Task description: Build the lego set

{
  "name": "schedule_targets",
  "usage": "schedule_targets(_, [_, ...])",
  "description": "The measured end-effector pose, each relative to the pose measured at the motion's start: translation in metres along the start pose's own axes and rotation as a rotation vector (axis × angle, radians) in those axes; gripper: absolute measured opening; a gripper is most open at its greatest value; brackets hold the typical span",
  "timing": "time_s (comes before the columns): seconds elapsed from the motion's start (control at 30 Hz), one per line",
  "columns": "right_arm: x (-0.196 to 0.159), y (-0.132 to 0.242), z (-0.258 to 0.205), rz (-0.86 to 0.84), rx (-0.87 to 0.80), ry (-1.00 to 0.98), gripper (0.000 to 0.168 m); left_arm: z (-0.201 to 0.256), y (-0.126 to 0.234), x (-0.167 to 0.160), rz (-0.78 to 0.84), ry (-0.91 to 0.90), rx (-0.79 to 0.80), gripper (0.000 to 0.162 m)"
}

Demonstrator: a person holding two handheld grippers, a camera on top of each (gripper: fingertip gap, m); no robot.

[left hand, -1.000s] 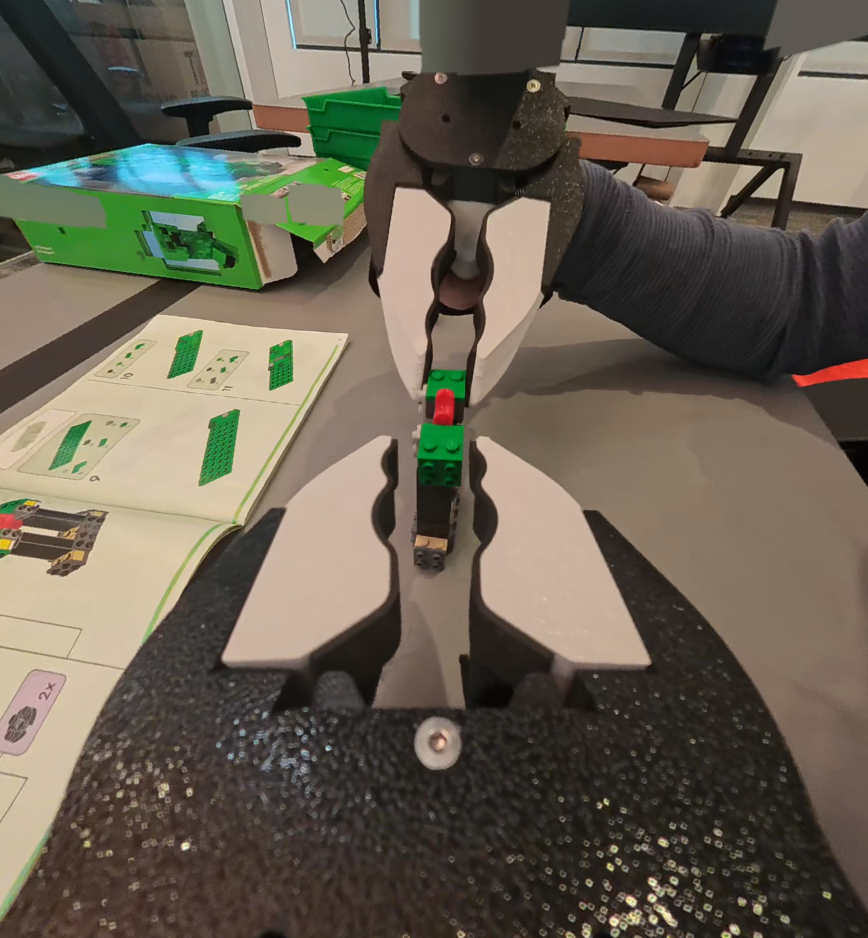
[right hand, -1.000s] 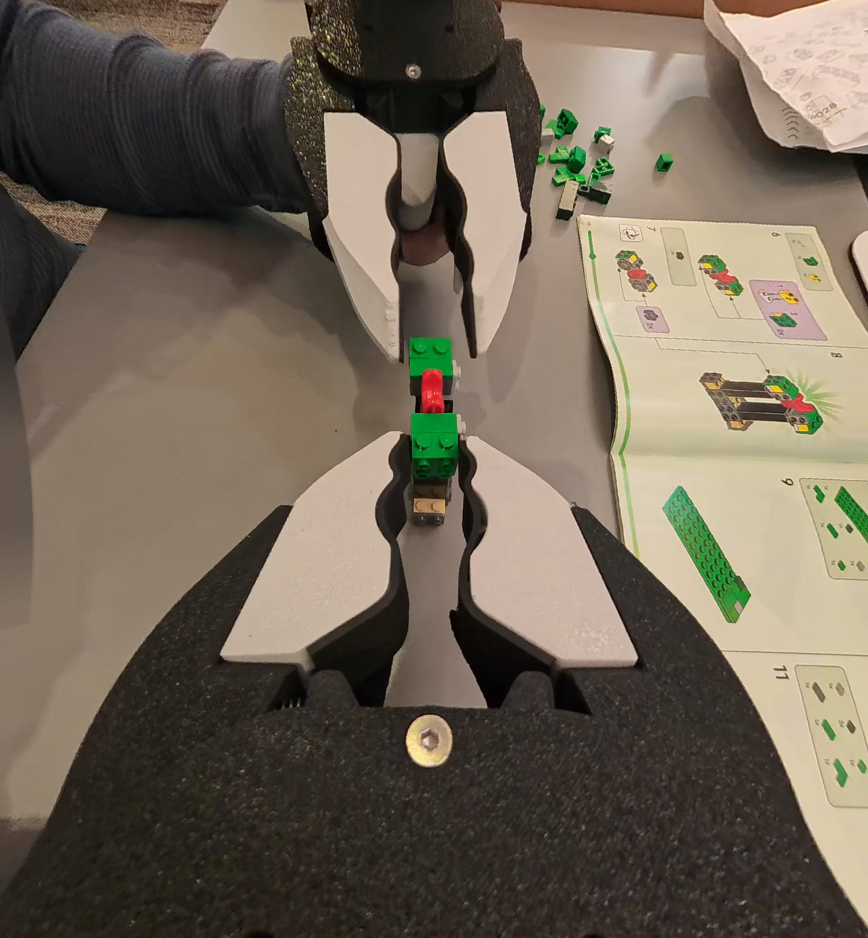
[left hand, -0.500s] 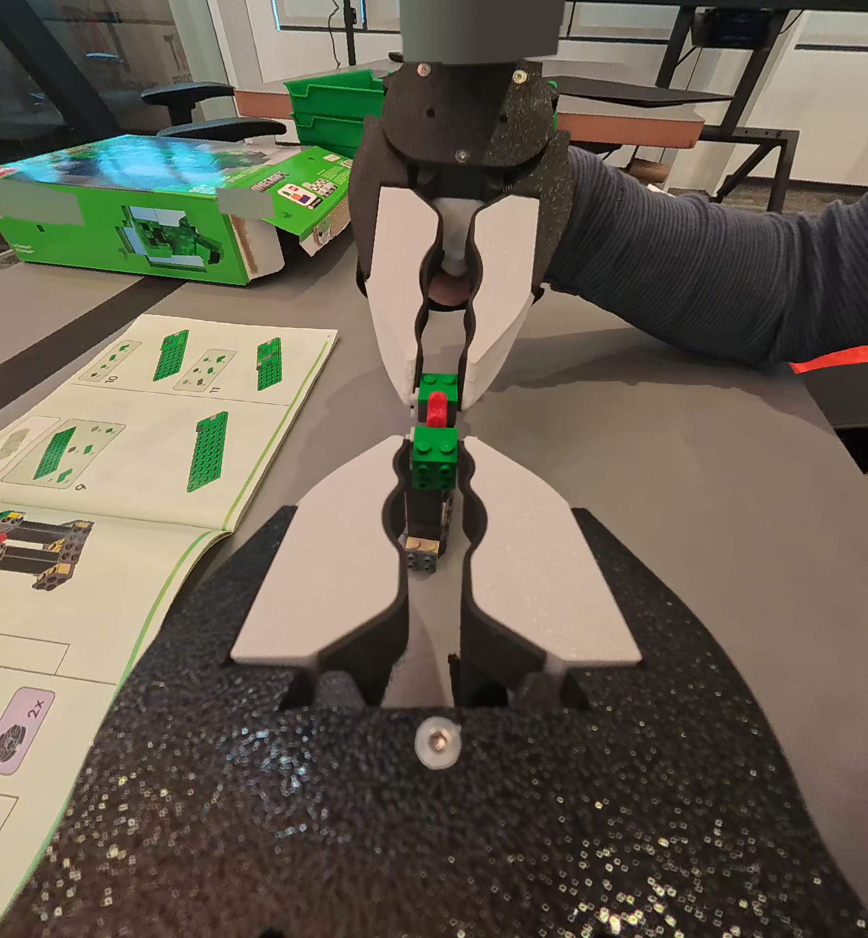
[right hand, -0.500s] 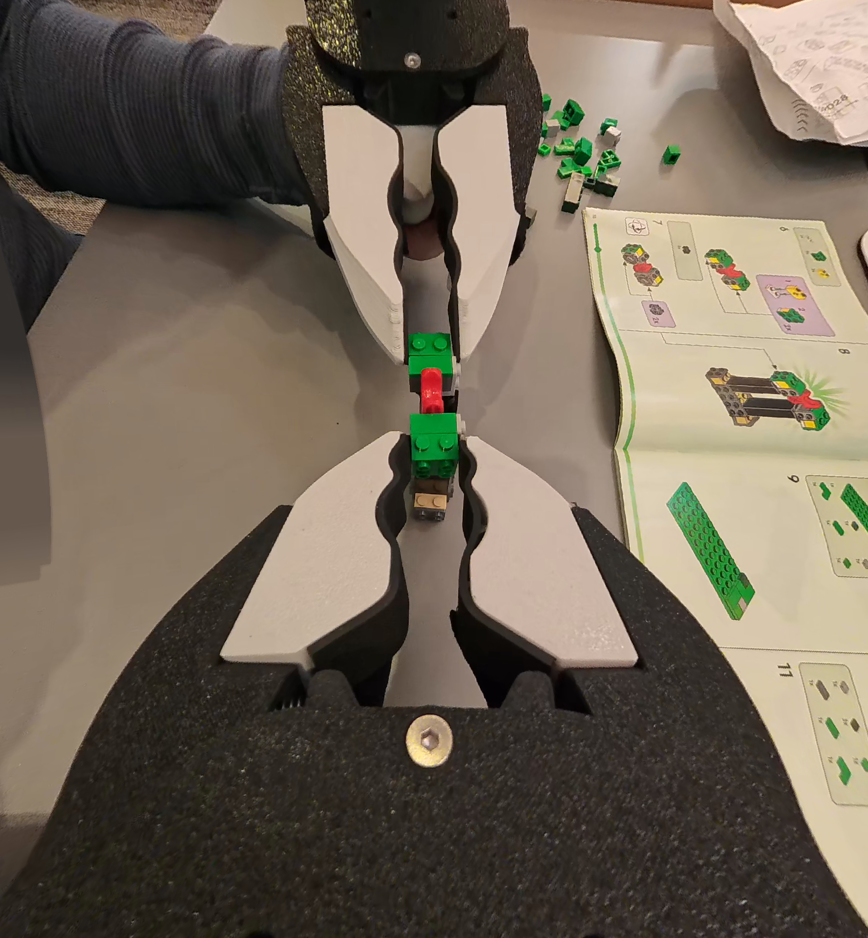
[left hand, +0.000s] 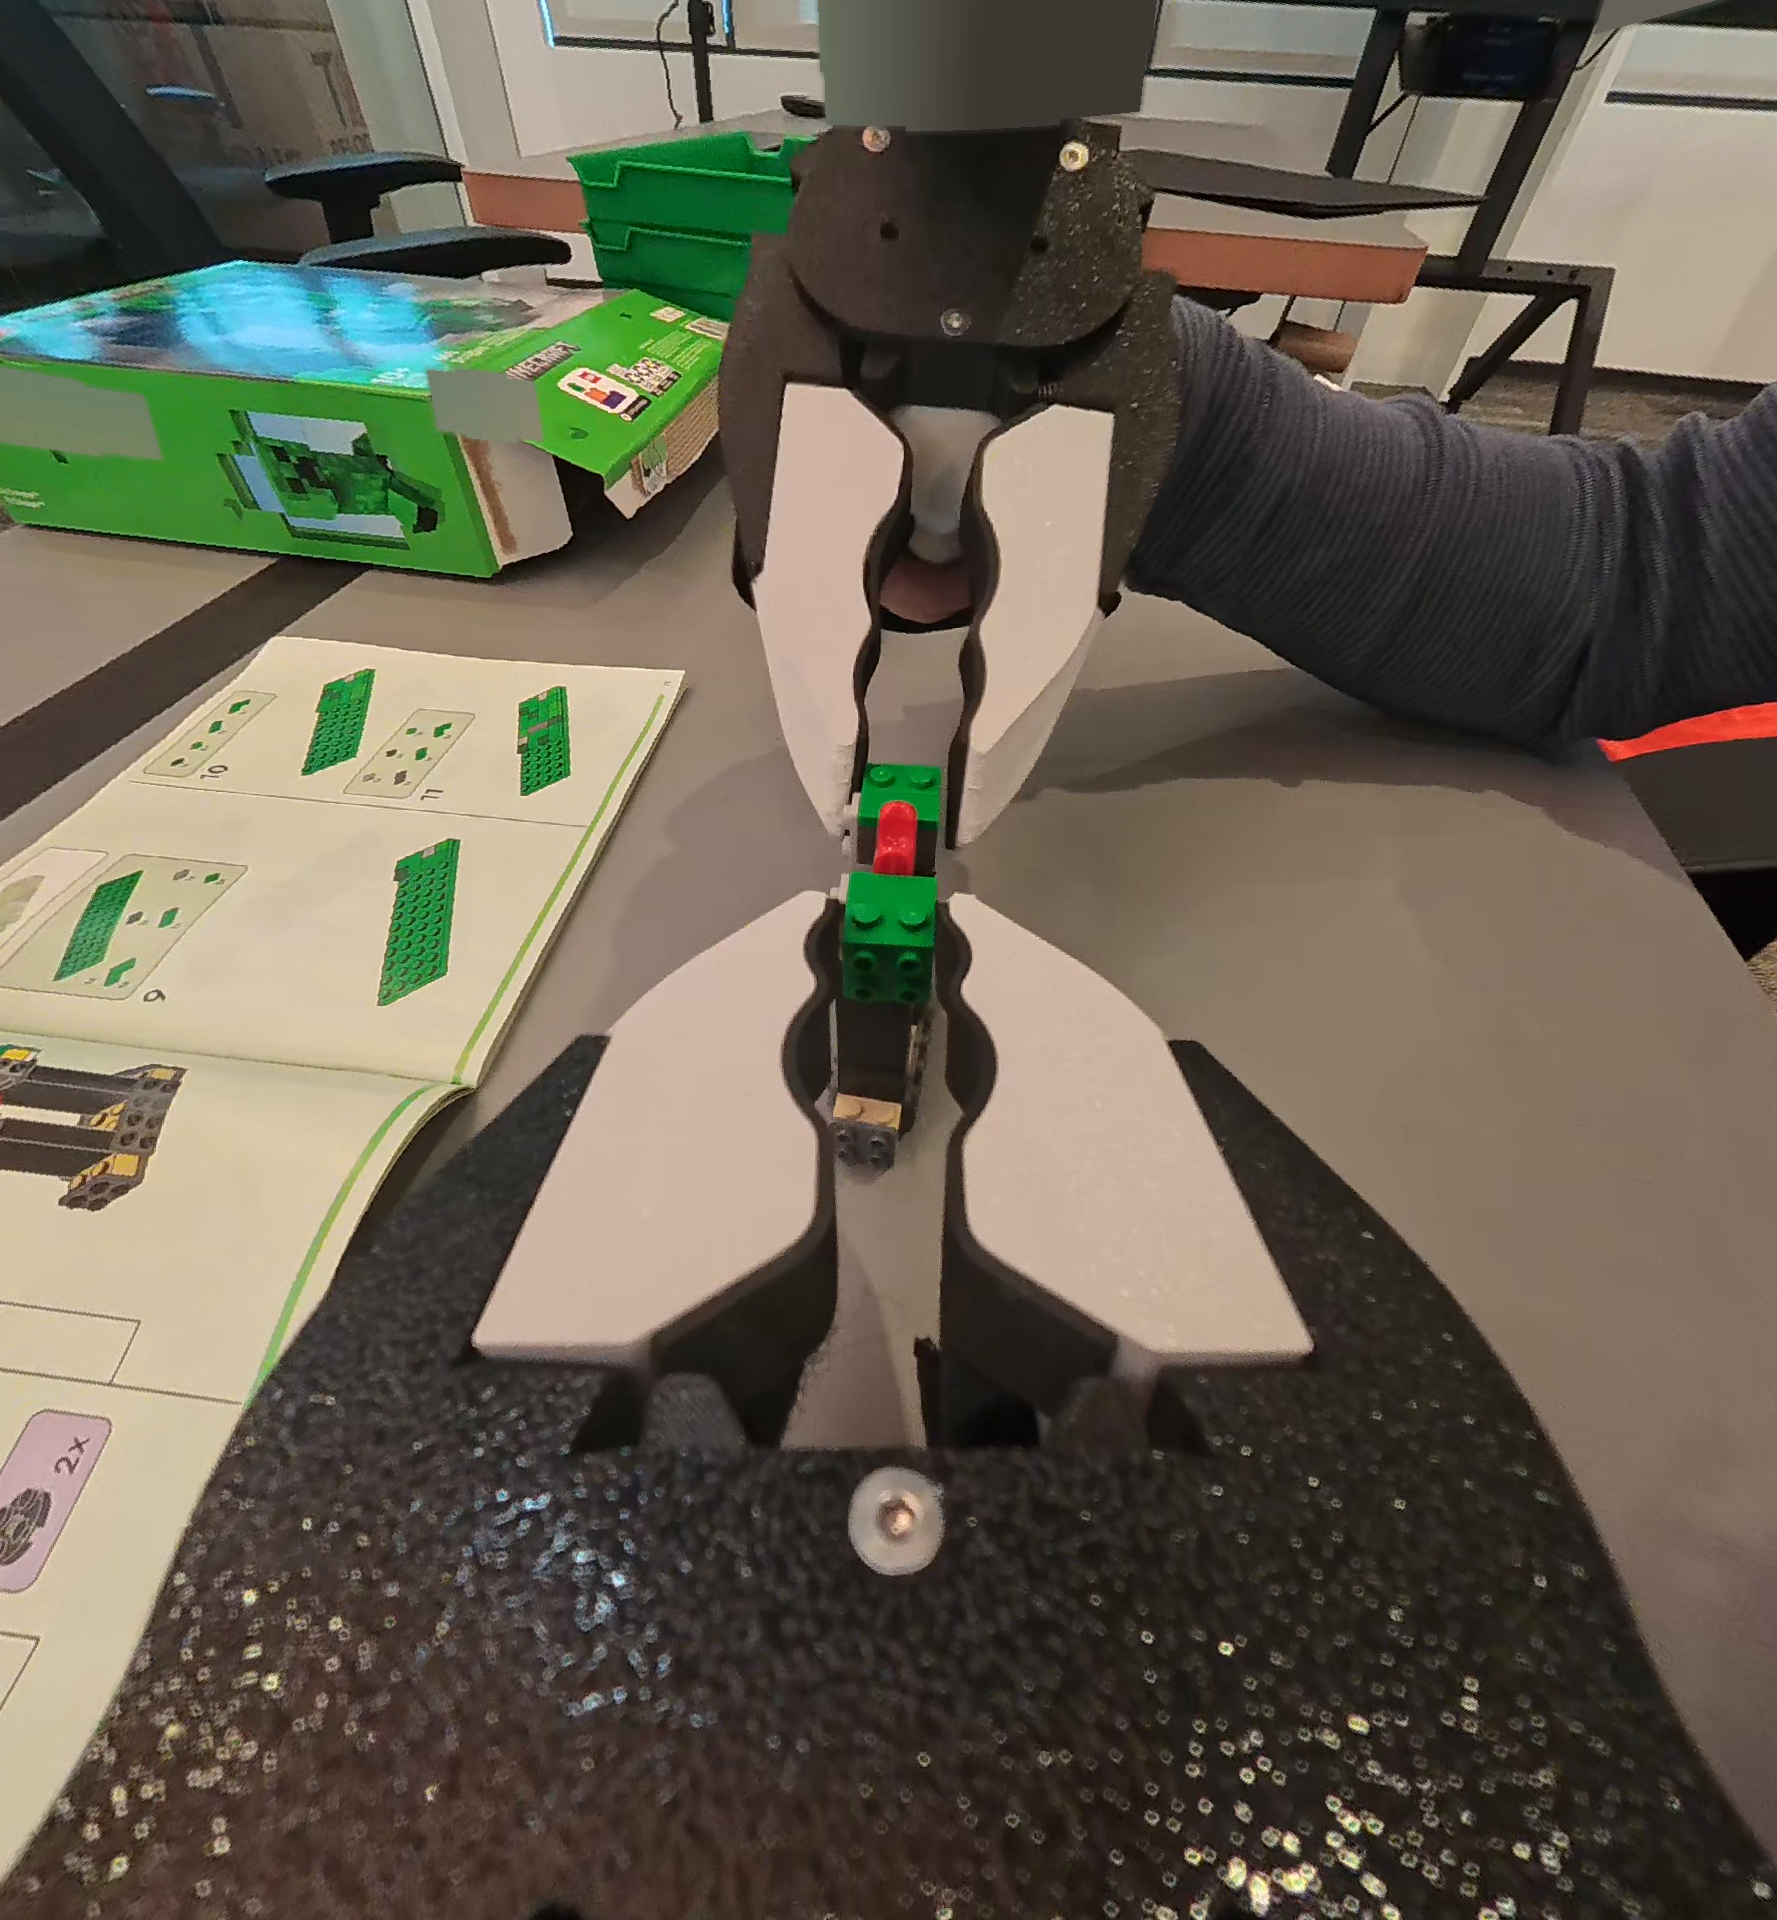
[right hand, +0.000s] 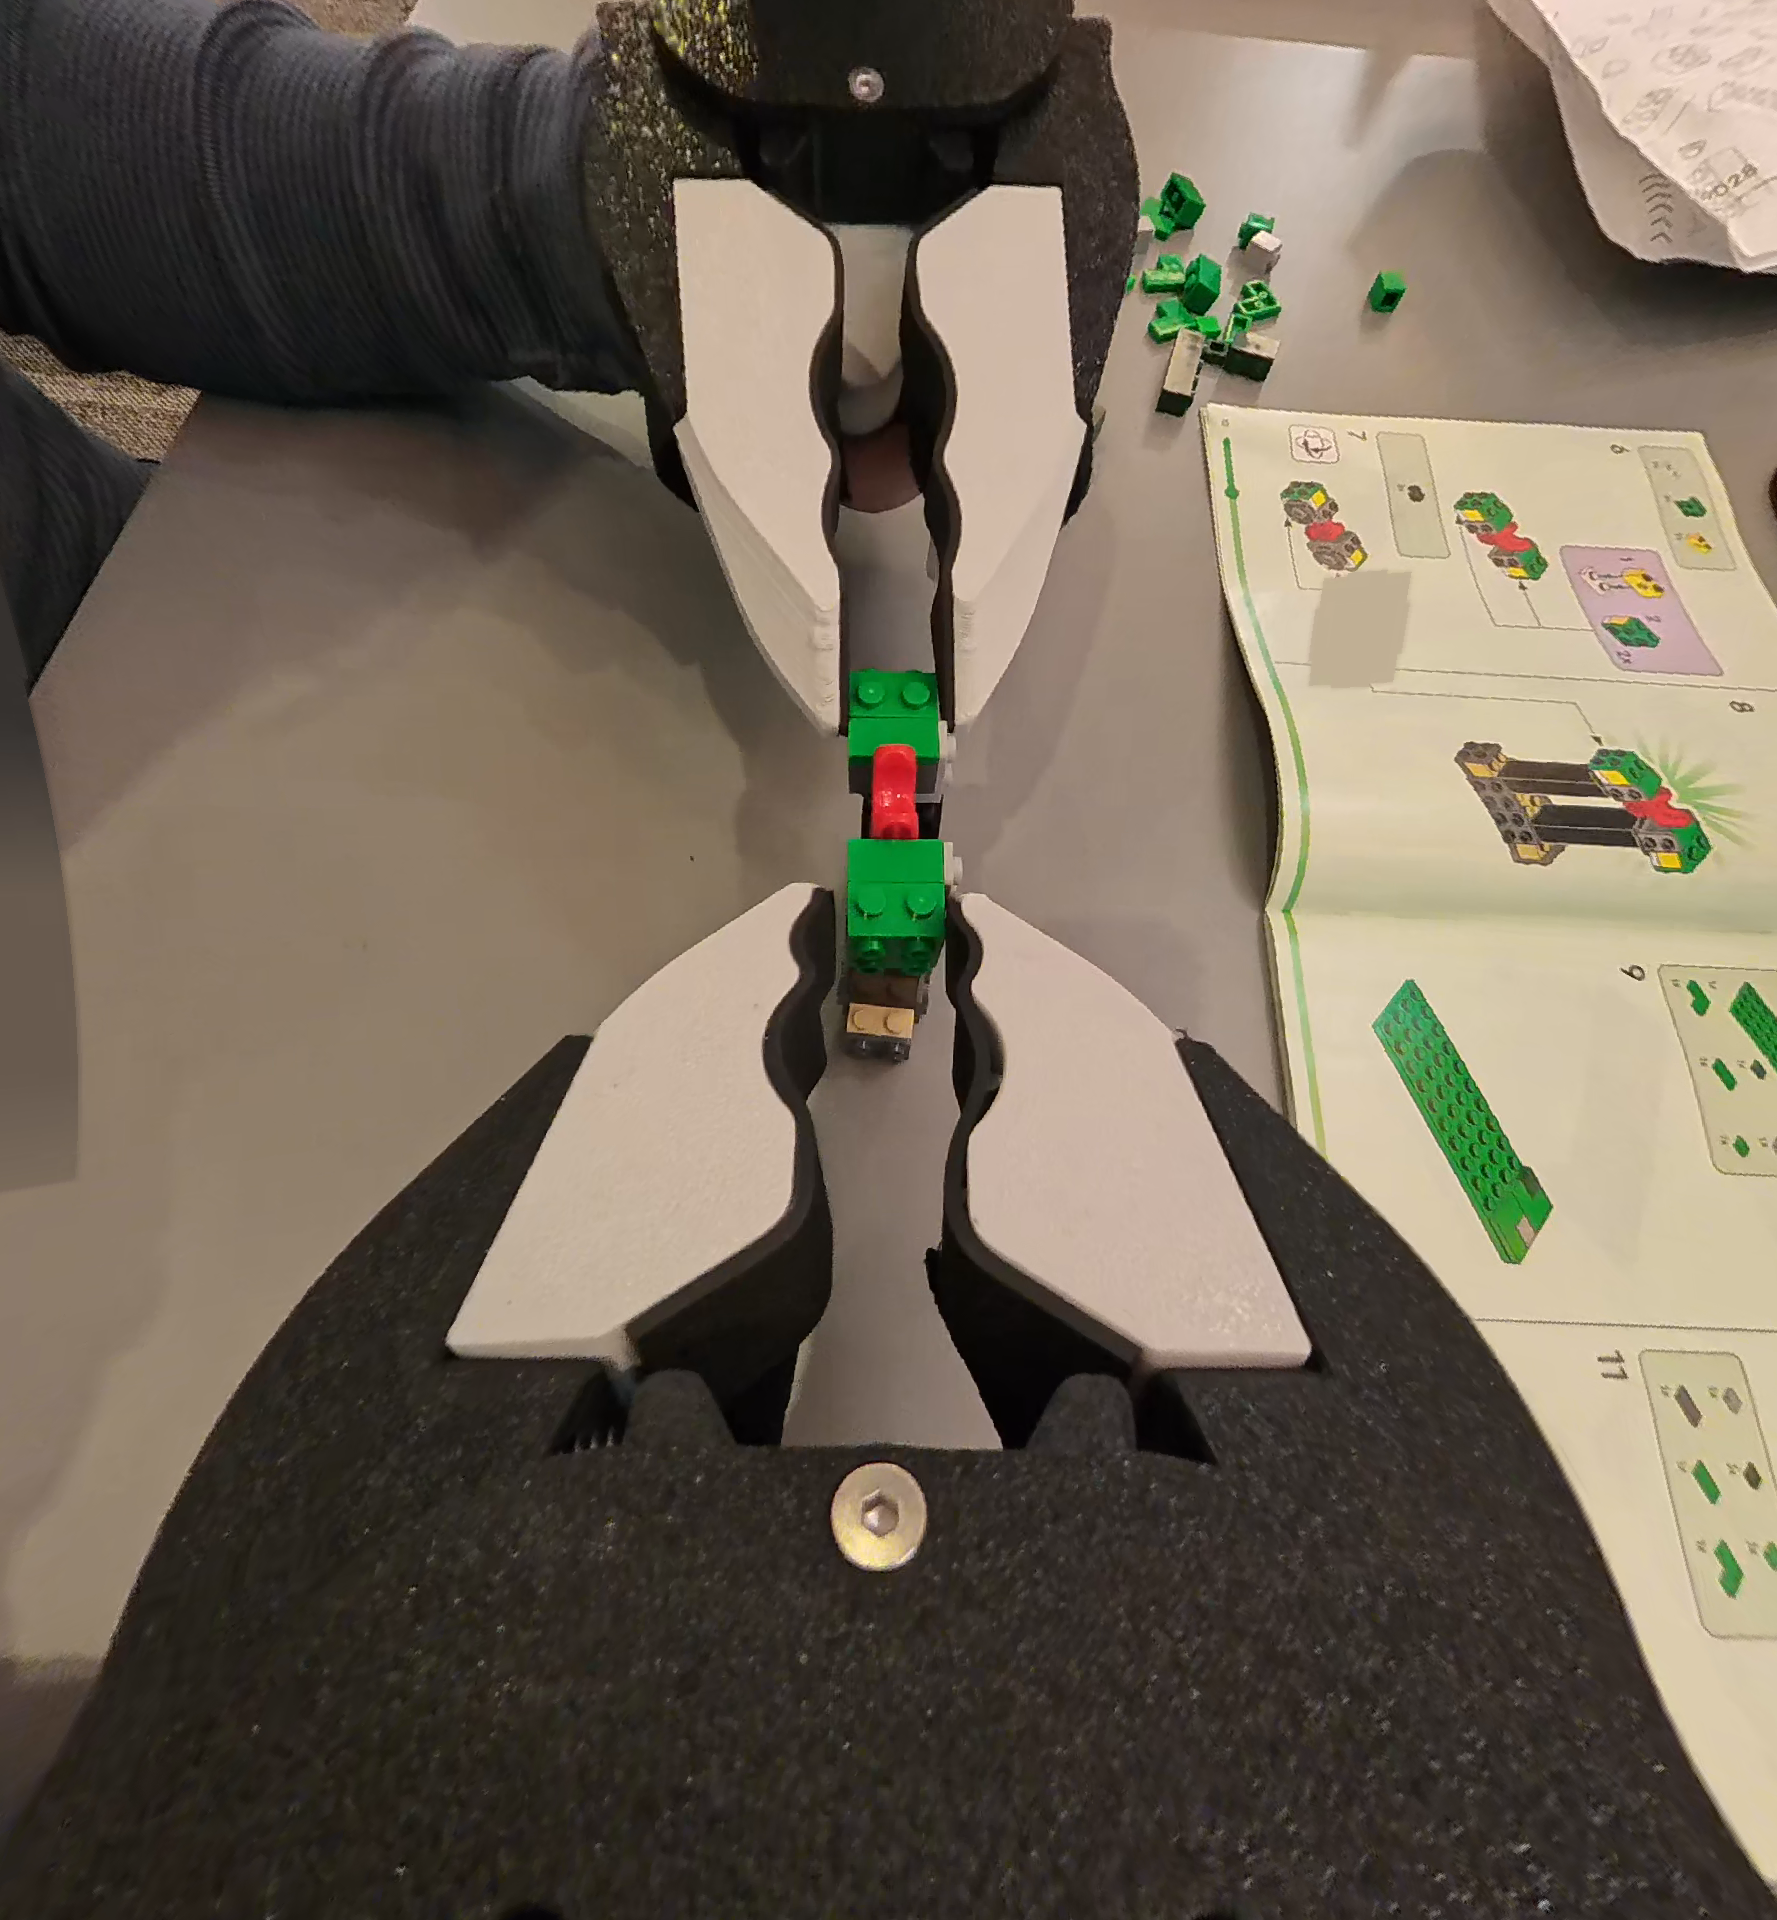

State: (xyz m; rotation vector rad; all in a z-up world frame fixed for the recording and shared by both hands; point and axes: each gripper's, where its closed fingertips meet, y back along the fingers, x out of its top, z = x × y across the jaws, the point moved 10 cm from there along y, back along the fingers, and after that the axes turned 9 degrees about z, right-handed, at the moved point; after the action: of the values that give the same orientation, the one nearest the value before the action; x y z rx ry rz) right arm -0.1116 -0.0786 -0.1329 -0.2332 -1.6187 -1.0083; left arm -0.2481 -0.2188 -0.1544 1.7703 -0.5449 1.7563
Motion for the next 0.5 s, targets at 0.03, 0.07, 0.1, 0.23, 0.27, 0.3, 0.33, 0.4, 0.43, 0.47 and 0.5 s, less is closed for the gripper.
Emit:
schedule_targets(0.03, [-0.0002, -0.0003, -0.0001, -0.003, 0.004, -0.003, 0.02, -0.0004, 0.0004, 0.0001, -0.001, 0.003, -0.003, 0.017])
schedule_targets(0.07, [-0.0004, -0.0008, -0.0001, -0.006, 0.006, -0.007, 0.022, -0.0009, 0.0008, 0.0, -0.001, 0.007, -0.006, 0.016])
schedule_targets(0.1, [-0.0007, -0.0011, -0.0001, -0.009, 0.007, -0.009, 0.023, -0.0012, 0.0011, 0.0, -0.001, 0.009, -0.009, 0.017])
schedule_targets(0.23, [-0.0013, -0.0011, -0.0006, -0.011, 0.019, -0.015, 0.028, -0.0018, 0.0005, 0.0003, -0.004, 0.002, -0.032, 0.016])
schedule_targets(0.27, [-0.0013, -0.0007, -0.0007, -0.011, 0.022, -0.019, 0.029, -0.0023, 0.0002, 0.0006, -0.007, -0.001, -0.04, 0.016])
schedule_targets(0.3, [-0.0014, 0.0001, -0.0005, -0.011, 0.021, -0.022, 0.031, -0.0031, -0.0002, 0.001, -0.011, -0.002, -0.047, 0.016])
schedule_targets(0.33, [-0.0018, 0.001, -0.0003, -0.012, 0.022, -0.027, 0.032, -0.0041, -0.0005, 0.0014, -0.014, -0.002, -0.053, 0.016])
schedule_targets(0.4, [-0.0025, 0.0034, 0.0, -0.012, 0.024, -0.037, 0.034, -0.0055, -0.001, 0.0018, -0.015, 0.003, -0.067, 0.016])
schedule_targets(0.43, [-0.0028, 0.0047, 0.0003, -0.01, 0.023, -0.04, 0.034, -0.0059, -0.0013, 0.0018, -0.016, 0.004, -0.073, 0.016])
schedule_targets(0.47, [-0.0031, 0.0059, 0.0007, -0.007, 0.022, -0.044, 0.035, -0.0062, -0.0016, 0.0016, -0.016, 0.002, -0.077, 0.016])
schedule_targets(0.5, [-0.0033, 0.007, 0.0008, -0.005, 0.024, -0.049, 0.035, -0.0065, -0.0018, 0.0016, -0.017, -0.001, -0.079, 0.016])
